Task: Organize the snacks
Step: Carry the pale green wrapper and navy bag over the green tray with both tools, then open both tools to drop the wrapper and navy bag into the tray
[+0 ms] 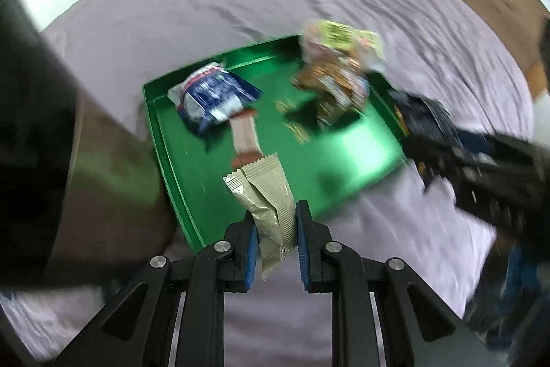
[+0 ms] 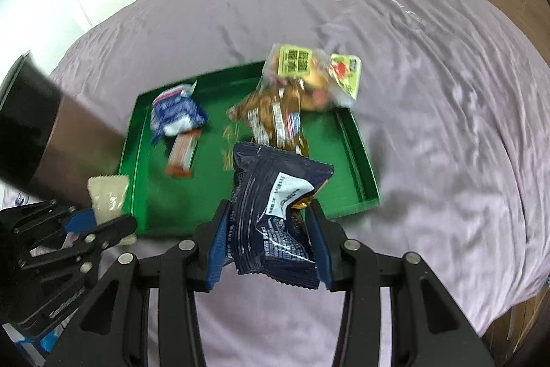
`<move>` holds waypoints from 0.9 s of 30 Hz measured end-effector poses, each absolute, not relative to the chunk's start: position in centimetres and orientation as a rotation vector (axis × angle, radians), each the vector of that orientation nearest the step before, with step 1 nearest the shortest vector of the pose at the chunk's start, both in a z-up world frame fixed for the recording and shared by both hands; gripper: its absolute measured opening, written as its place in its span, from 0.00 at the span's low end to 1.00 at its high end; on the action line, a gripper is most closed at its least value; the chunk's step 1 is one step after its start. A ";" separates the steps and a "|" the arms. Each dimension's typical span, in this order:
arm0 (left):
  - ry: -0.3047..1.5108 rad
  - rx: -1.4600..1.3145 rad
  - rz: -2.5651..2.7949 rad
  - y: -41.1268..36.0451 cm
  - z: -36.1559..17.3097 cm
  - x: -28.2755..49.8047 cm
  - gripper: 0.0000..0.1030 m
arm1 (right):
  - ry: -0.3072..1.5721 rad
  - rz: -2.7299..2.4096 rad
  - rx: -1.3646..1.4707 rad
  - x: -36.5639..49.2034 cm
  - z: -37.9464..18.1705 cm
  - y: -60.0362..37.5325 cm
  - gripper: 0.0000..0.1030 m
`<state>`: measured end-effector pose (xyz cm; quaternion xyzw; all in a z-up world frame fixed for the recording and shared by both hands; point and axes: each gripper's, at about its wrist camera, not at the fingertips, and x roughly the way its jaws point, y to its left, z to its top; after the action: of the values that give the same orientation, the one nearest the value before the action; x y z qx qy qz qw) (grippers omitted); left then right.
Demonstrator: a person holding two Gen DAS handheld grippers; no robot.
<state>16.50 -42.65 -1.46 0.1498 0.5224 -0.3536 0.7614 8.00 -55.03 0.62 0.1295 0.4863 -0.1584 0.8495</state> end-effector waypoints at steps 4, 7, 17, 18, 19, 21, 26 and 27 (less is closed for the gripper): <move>1.176 0.316 -0.683 -44.4 -4.7 19.0 0.16 | 1.060 -0.333 0.280 10.5 -2.1 -56.1 0.32; 1.196 0.320 -0.661 -45.1 -6.4 19.6 0.16 | 1.086 -0.337 0.282 11.6 -3.8 -56.7 0.32; 1.204 0.334 -0.646 -46.8 -8.7 19.7 0.16 | 1.124 -0.340 0.259 12.7 -6.4 -56.4 0.33; 1.201 0.336 -0.644 -46.9 -8.8 19.7 0.16 | 1.123 -0.340 0.256 12.7 -6.4 -56.3 0.33; 1.200 0.334 -0.641 -46.7 -8.7 19.5 0.16 | 1.123 -0.341 0.254 12.7 -6.4 -56.1 0.33; 1.202 0.326 -0.638 -46.4 -8.7 19.4 0.17 | 1.124 -0.344 0.251 12.4 -6.3 -56.1 0.37; 1.204 0.301 -0.627 -45.8 -8.2 19.2 0.27 | 1.112 -0.358 0.242 12.2 -5.7 -56.3 0.85; 1.200 0.295 -0.627 -45.6 -8.0 19.3 0.29 | 1.111 -0.360 0.243 12.2 -5.5 -56.4 0.85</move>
<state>19.26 -45.61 -8.04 0.1360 0.5533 -0.2889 0.7694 12.18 -56.40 -5.54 0.1146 0.5230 -0.1697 0.8273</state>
